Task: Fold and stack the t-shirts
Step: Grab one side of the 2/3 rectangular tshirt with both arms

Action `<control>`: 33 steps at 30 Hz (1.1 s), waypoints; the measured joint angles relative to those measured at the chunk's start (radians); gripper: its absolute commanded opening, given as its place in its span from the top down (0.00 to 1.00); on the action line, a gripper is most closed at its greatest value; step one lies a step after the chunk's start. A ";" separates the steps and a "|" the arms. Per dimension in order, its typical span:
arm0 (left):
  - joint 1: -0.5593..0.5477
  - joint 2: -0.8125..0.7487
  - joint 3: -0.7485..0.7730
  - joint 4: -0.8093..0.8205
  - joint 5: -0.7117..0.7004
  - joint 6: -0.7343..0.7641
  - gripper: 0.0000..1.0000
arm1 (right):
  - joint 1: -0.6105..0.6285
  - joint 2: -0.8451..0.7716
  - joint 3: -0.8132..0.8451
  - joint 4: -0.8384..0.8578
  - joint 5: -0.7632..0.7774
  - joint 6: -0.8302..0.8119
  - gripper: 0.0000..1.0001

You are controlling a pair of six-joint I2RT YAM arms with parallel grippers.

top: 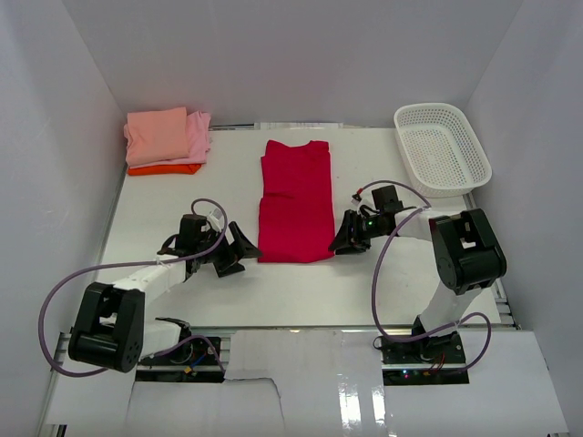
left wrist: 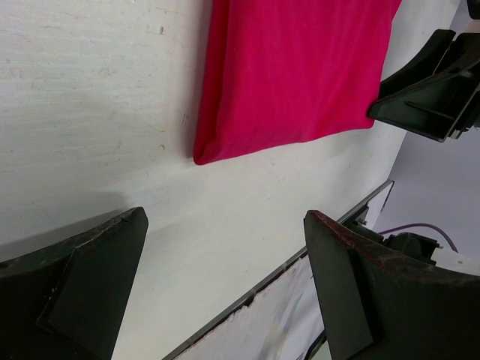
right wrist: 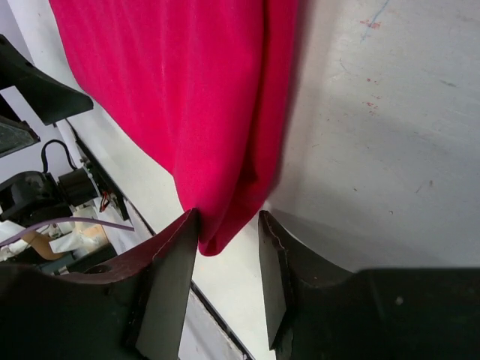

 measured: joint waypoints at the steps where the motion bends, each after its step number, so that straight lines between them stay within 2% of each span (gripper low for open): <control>1: 0.002 0.005 0.000 0.004 -0.001 0.002 0.04 | 0.000 0.002 0.000 0.002 0.001 0.001 0.55; 11: 0.018 0.047 0.002 0.025 -0.005 0.013 0.04 | 0.019 0.003 -0.023 0.029 -0.005 0.017 0.50; 14: 0.023 0.047 0.002 0.027 -0.005 0.015 0.04 | 0.026 0.003 -0.034 0.044 -0.011 0.028 0.57; 15: 0.024 0.048 0.002 0.029 -0.005 0.016 0.04 | 0.028 0.003 -0.038 0.047 -0.012 0.031 0.65; 18: 0.028 0.049 0.002 0.035 -0.006 0.019 0.04 | 0.036 0.004 -0.044 0.058 -0.007 0.041 0.78; 20: 0.030 0.055 0.002 0.043 -0.005 0.020 0.04 | 0.039 0.005 -0.051 0.064 -0.003 0.045 0.79; 22: 0.034 0.061 0.002 0.053 -0.002 0.019 0.04 | 0.040 0.010 -0.054 0.068 -0.001 0.049 0.88; 28: 0.043 0.079 0.002 0.085 0.005 0.019 0.05 | 0.040 0.022 -0.054 0.077 0.000 0.053 0.92; 31: 0.045 0.109 0.005 0.125 0.022 0.017 0.09 | 0.042 0.023 -0.054 0.078 0.000 0.053 0.92; 33: 0.045 0.135 0.010 0.148 0.034 0.014 0.19 | 0.042 0.023 -0.054 0.079 0.000 0.053 0.92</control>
